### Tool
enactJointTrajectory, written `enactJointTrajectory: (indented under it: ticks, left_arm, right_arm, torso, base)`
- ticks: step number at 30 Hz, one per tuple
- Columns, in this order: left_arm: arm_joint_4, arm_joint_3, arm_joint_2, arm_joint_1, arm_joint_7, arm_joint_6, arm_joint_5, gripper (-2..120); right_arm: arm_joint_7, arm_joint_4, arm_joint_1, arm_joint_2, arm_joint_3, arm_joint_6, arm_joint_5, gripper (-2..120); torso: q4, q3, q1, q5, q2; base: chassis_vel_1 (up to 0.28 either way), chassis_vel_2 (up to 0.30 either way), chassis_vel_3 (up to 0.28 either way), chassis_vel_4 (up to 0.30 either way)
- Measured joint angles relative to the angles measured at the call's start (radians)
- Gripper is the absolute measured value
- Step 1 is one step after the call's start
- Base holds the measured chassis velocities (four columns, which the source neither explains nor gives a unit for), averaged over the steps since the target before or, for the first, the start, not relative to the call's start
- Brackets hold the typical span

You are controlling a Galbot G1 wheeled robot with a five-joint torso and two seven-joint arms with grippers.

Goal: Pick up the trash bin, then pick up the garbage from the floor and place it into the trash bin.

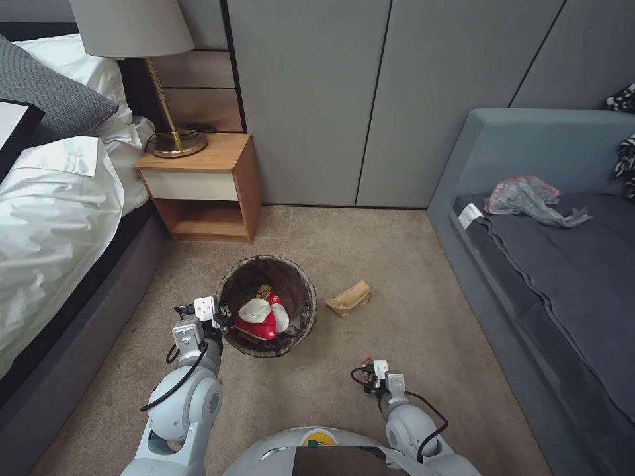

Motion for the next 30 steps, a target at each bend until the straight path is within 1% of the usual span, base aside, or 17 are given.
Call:
enactJointTrajectory:
  ticks: [8,21,24,25,26,27,28,29,30]
  left_arm:
    - [0.0,0.0,0.0,0.0,0.0,0.0,0.0,0]
    - [0.0,0.0,0.0,0.0,0.0,0.0,0.0,0]
    - [0.0,0.0,0.0,0.0,0.0,0.0,0.0,0]
    - [0.0,0.0,0.0,0.0,0.0,0.0,0.0,0]
    - [0.0,0.0,0.0,0.0,0.0,0.0,0.0,0]
    - [0.0,0.0,0.0,0.0,0.0,0.0,0.0,0]
    - [0.0,0.0,0.0,0.0,0.0,0.0,0.0,0]
    - [0.0,0.0,0.0,0.0,0.0,0.0,0.0,0]
    - [0.0,0.0,0.0,0.0,0.0,0.0,0.0,0]
  right_arm:
    - [-0.017,-0.001,-0.001,-0.003,0.002,0.026,-0.04,0]
    - [-0.021,0.013,-0.002,-0.007,0.004,0.038,-0.057,0]
    - [-0.022,0.047,-0.009,-0.008,0.012,0.086,-0.111,0]
    - [-0.022,0.047,-0.009,-0.008,0.012,0.086,-0.111,0]
    - [-0.026,0.084,-0.013,-0.005,0.02,0.151,-0.181,0]
    - [-0.036,0.128,-0.011,0.0,0.029,0.254,-0.26,0]
    - [-0.065,0.176,-0.005,0.006,0.04,0.36,-0.323,0]
    - [-0.065,0.176,-0.005,0.006,0.04,0.36,-0.323,0]
    - [-0.148,0.253,0.005,0.006,0.054,0.486,-0.361,0]
  torso:
    - [0.0,0.0,0.0,0.0001,0.0]
    - [0.0,0.0,0.0,0.0002,0.0]
    - [0.0,0.0,0.0,0.0002,0.0]
    - [0.0,0.0,0.0,0.0002,0.0]
    - [-0.0002,0.0,0.0,0.0001,0.0]
    - [-0.0002,0.0,0.0,0.0001,0.0]
    - [0.0003,0.0,0.0,0.0002,0.0]
    - [0.0003,0.0,0.0,0.0002,0.0]
    - [-0.0001,0.0,0.0,0.0001,0.0]
  base:
    - [0.0,0.0,0.0,0.0]
    - [0.0,0.0,0.0,0.0]
    - [0.0,0.0,0.0,0.0]
    - [0.0,0.0,0.0,0.0]
    - [0.0,0.0,0.0,0.0]
    - [0.0,0.0,0.0,0.0]
    - [0.0,0.0,0.0,0.0]
    - [0.0,0.0,0.0,0.0]
    - [0.0,0.0,0.0,0.0]
